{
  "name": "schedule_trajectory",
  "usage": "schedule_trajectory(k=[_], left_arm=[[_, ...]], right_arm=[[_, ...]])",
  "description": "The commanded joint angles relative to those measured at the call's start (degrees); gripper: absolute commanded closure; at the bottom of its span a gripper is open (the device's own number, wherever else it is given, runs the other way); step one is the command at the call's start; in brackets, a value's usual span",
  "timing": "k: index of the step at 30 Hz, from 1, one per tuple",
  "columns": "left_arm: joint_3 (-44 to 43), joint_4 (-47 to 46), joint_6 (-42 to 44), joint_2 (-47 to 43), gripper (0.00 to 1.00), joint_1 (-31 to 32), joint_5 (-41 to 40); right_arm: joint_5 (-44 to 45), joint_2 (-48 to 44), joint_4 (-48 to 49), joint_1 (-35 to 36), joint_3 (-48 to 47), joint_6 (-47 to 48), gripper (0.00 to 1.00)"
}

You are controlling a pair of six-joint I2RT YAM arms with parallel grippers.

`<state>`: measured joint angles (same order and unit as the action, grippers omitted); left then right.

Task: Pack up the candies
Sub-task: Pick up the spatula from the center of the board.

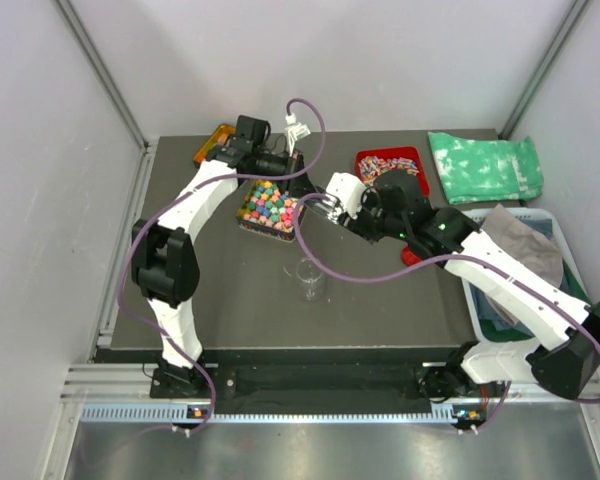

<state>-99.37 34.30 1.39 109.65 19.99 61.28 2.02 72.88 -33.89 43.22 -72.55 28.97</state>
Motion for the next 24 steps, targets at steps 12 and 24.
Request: schedule_trajectory(k=[12, 24], left_arm=[[-1.44, -7.58, -6.84, -1.45, 1.00, -1.00, 14.13], [-1.09, -9.69, -9.03, -1.28, 1.00, -1.00, 14.66]], right_arm=[[-4.40, -1.69, 4.97, -0.86, 0.66, -0.23, 0.66], [-2.20, -0.28, 6.91, -0.86, 1.01, -0.41, 0.75]])
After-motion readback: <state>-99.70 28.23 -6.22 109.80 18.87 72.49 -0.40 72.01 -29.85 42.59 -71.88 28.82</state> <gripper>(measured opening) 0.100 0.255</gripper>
